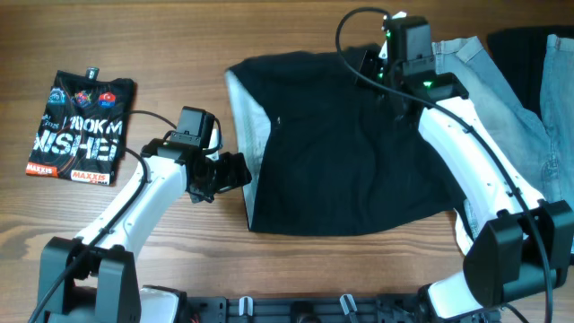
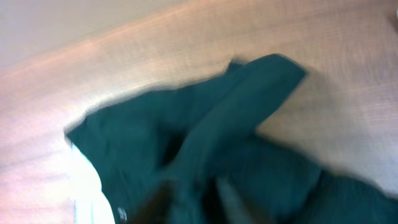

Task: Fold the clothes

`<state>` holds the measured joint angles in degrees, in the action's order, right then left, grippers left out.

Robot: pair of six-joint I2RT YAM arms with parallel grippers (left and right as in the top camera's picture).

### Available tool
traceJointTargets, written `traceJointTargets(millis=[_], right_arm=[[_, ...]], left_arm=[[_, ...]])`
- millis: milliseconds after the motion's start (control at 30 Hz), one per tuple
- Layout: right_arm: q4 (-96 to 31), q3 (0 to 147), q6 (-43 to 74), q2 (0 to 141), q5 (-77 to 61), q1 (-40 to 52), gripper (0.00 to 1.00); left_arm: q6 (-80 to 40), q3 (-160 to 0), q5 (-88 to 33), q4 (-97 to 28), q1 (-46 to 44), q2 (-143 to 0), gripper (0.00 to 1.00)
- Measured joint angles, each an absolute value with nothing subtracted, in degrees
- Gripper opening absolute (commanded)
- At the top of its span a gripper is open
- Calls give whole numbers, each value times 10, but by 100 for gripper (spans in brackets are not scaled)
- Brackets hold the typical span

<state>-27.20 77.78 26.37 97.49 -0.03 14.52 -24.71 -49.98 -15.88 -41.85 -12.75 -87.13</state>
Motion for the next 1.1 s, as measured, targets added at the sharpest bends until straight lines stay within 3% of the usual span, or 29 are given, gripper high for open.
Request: traceJointTargets(millis=[267,600,633,767,833,967,1100], right_arm=[[-434,761,274,1013,109,150,82],[-641,761,267,927,62,63,89],[-649,761,266,927,55,58,89],[-671,761,264,927,38,57,89],[-684,761,263,927,34,57,89],[-718,761,263,927,32,57,92],[-736,761,256,927,23,38,96]], left_arm=[[-247,-500,-159,-412,-128,-871,90],[-247,-455,-199,-413,-149,-871,74],[-247,-448,-208,-412,-168,-872,71],[-259,-436,-218,-402,-249,-872,39],[-261,-436,-223,-397,-274,-872,4],[-259,-436,-222,-398,-289,-872,4],[-245,-484,-163,-520,-165,-869,4]])
